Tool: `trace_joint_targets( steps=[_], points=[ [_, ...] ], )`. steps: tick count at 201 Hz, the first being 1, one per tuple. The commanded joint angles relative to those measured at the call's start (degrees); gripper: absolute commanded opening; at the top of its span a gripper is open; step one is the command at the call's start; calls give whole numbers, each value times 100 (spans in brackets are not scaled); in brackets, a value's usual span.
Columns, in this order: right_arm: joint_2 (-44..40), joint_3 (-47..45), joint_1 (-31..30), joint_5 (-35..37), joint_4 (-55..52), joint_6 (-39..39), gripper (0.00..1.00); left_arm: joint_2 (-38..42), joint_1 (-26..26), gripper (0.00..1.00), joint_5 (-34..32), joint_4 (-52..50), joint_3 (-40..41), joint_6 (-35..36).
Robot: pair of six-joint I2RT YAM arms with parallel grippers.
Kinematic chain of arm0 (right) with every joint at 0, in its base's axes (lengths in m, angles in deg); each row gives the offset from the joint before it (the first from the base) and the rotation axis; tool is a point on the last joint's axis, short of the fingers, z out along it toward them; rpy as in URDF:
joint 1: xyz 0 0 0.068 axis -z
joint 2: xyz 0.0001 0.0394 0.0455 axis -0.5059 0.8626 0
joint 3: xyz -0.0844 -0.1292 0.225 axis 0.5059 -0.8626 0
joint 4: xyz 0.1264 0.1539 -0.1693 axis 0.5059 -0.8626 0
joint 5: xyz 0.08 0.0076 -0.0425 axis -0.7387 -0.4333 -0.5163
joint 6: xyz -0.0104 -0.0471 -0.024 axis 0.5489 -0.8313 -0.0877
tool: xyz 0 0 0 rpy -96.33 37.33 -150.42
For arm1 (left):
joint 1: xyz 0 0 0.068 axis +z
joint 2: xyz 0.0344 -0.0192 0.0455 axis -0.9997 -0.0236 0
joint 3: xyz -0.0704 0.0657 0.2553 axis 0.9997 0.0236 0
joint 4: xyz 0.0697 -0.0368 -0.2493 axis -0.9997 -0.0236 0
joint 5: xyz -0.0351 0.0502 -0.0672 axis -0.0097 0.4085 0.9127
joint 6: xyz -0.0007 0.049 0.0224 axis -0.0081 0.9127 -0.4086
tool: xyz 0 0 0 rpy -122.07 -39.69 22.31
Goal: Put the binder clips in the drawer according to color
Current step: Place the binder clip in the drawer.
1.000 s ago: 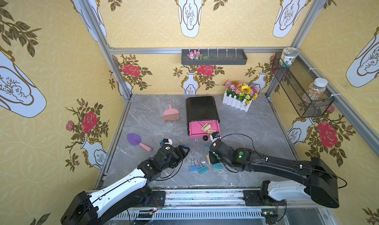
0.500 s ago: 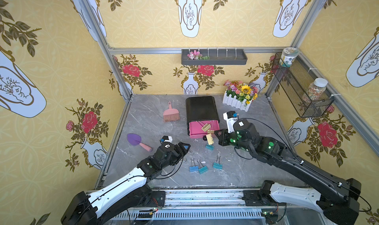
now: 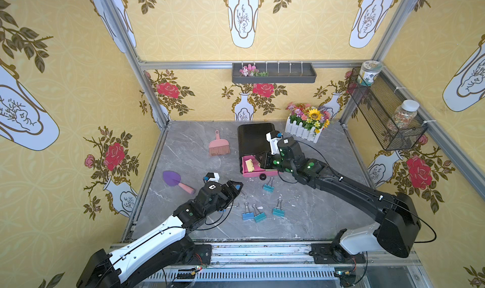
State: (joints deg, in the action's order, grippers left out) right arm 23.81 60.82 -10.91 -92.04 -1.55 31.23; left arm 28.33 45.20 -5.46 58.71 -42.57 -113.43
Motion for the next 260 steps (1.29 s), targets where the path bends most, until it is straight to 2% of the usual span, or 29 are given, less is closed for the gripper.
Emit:
trace_joint_targets(
  steps=[1,66,138,169,211,235,260],
  points=[
    [93,-92,17,35,664,83,0,14,11,78,-5,-33,46,46],
    [470,-90,78,56,945,180,0,-99,20,78,34,92,46,40],
    [520,-36,166,140,670,157,0,-410,28,78,77,360,-54,103],
    [460,-10,210,193,554,71,17,-646,29,78,130,548,-159,164],
    [322,39,250,225,458,-44,33,-903,37,78,177,726,-305,235],
    [174,72,281,315,334,-118,39,-1012,37,78,211,828,-357,264],
    [-41,114,307,467,53,-271,40,-1150,37,78,265,982,-393,280]
  ],
)
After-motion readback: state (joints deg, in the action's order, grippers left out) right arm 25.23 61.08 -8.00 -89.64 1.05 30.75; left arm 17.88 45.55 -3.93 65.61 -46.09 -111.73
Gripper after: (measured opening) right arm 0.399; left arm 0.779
